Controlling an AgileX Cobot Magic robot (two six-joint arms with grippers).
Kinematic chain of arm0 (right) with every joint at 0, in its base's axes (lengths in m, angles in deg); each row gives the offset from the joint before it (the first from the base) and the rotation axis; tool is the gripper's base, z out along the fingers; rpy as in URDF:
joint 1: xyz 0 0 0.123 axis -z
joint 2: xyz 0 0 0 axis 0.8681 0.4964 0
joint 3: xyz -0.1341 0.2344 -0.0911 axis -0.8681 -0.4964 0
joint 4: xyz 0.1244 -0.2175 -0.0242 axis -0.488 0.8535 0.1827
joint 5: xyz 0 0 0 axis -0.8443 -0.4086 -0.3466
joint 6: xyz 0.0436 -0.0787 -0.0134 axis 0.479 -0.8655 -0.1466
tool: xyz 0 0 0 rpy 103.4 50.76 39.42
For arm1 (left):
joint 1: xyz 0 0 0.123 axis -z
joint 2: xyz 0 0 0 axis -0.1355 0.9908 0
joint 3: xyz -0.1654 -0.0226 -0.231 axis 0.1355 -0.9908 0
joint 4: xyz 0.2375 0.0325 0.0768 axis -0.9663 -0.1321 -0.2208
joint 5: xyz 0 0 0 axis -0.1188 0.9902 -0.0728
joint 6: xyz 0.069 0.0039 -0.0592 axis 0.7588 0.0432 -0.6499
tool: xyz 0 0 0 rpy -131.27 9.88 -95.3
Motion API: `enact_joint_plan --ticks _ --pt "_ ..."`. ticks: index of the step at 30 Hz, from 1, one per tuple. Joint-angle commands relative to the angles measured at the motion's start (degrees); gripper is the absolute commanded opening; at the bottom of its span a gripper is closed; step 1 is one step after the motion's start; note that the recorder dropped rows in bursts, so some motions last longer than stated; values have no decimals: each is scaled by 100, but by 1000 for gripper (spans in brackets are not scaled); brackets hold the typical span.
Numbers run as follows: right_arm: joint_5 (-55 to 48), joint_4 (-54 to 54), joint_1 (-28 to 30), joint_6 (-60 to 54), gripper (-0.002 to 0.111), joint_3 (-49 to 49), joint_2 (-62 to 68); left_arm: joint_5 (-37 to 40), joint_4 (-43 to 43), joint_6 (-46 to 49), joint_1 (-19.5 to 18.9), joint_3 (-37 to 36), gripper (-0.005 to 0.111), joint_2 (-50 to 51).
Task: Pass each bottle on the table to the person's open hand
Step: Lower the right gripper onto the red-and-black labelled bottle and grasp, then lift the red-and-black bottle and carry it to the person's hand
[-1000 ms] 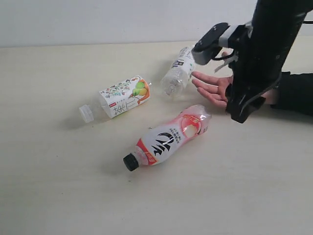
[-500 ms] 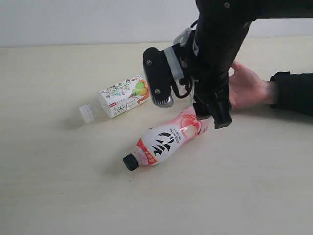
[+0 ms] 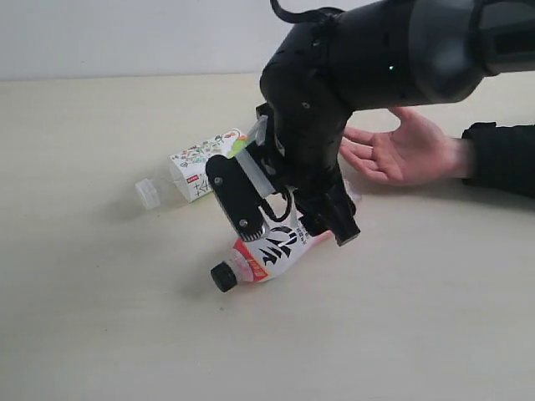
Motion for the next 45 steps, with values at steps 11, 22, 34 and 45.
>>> enact_joint_plan --ticks 11,22,34,45 --pt "277 -161 -7 268 67 35 667 -29 32 -10 37 -4 1 -37" --pt "-243 -148 -7 1798 0 49 69 -29 32 -10 37 -4 1 -37" --pt "-1597 -302 592 4620 0 865 -1007 -29 32 -10 37 -4 1 -37" --pt "-1871 -1420 2436 5598 0 1755 -699 -29 32 -10 37 -4 1 -37"
